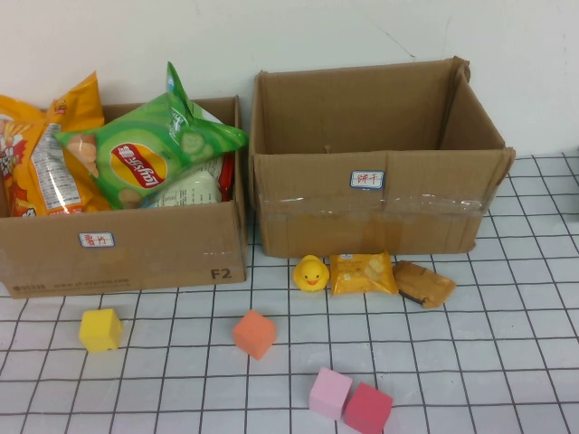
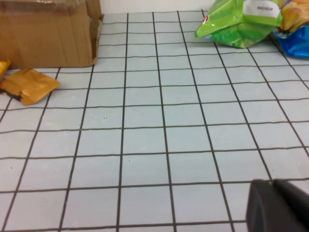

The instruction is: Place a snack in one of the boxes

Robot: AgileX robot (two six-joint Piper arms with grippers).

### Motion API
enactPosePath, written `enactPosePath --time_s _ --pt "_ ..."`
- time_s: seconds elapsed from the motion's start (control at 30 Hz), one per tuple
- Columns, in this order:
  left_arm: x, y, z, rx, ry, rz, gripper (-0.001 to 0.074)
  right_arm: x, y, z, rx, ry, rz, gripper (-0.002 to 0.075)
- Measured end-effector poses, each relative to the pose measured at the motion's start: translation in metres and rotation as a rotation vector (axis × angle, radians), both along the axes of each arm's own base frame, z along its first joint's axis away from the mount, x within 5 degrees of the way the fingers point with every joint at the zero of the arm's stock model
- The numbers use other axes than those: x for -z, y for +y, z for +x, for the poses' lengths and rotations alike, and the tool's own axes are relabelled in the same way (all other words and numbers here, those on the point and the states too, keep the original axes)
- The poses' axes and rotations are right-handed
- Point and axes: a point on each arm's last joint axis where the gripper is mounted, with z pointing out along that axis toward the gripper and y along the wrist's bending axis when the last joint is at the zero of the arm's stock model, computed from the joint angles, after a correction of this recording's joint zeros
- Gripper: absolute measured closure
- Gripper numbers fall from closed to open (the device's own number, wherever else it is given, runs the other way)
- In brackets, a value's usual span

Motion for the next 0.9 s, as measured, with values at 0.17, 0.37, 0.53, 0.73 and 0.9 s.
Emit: enactPosePath --time_s 0.17,0.37,0.53,0.73,0.9 --pt "0.024 -0.003 0.013 -0.063 -0.030 0.024 0.0736 0.000 0.000 0.000 0.000 0.000 0.000 0.0727" --pt "0.080 -0.007 0.030 -0.111 -0.011 -0.069 0.0736 0.000 0.000 0.000 0.000 0.000 0.000 0.0727" --pt "0.094 -0.004 0.030 -0.176 0.075 -0.074 0.0736 0.000 0.000 0.000 0.000 0.000 0.000 0.0727" --pt "0.100 -0.002 0.029 -0.218 0.131 -0.044 0.0736 0.000 0.000 0.000 0.000 0.000 0.000 0.0727" --pt "0.101 -0.001 0.029 -0.225 0.143 0.004 0.0736 0.000 0.000 0.000 0.000 0.000 0.000 0.0727"
